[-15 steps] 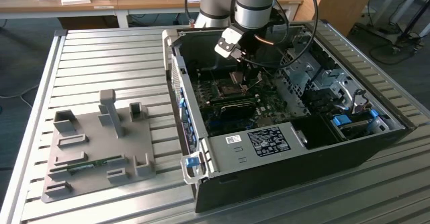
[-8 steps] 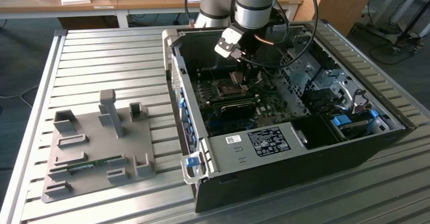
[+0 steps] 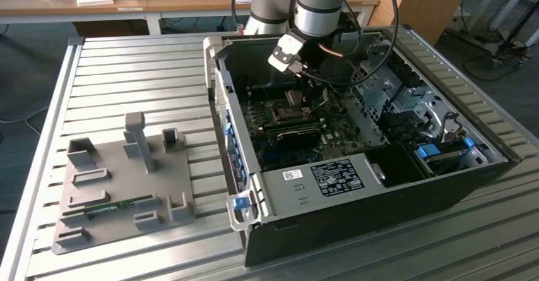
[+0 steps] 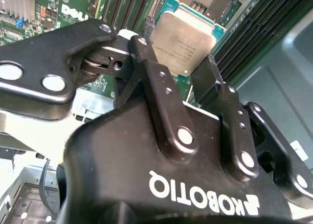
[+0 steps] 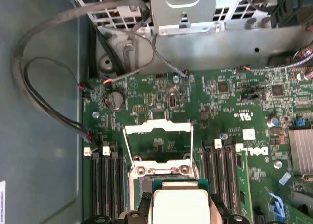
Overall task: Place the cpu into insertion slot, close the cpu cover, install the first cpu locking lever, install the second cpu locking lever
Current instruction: 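Place the cpu into insertion slot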
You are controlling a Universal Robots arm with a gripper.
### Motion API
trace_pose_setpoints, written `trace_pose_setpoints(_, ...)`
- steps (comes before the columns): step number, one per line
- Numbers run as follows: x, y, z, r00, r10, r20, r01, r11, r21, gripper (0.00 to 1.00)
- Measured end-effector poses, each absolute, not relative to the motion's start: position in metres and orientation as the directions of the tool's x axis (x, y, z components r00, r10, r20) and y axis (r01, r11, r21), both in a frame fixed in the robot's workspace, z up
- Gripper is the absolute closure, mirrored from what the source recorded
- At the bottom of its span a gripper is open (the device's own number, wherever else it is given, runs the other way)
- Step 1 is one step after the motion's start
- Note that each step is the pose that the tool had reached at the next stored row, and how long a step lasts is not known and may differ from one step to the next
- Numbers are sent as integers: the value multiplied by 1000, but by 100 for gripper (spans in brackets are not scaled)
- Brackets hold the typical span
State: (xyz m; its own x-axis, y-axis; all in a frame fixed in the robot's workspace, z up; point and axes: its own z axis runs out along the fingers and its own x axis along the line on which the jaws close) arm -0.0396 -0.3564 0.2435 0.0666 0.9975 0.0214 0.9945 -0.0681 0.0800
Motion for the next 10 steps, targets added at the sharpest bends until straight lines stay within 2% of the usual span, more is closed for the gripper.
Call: trace_pose_setpoints(10, -40, -356, 243, 56, 998, 22, 995, -58, 80, 46)
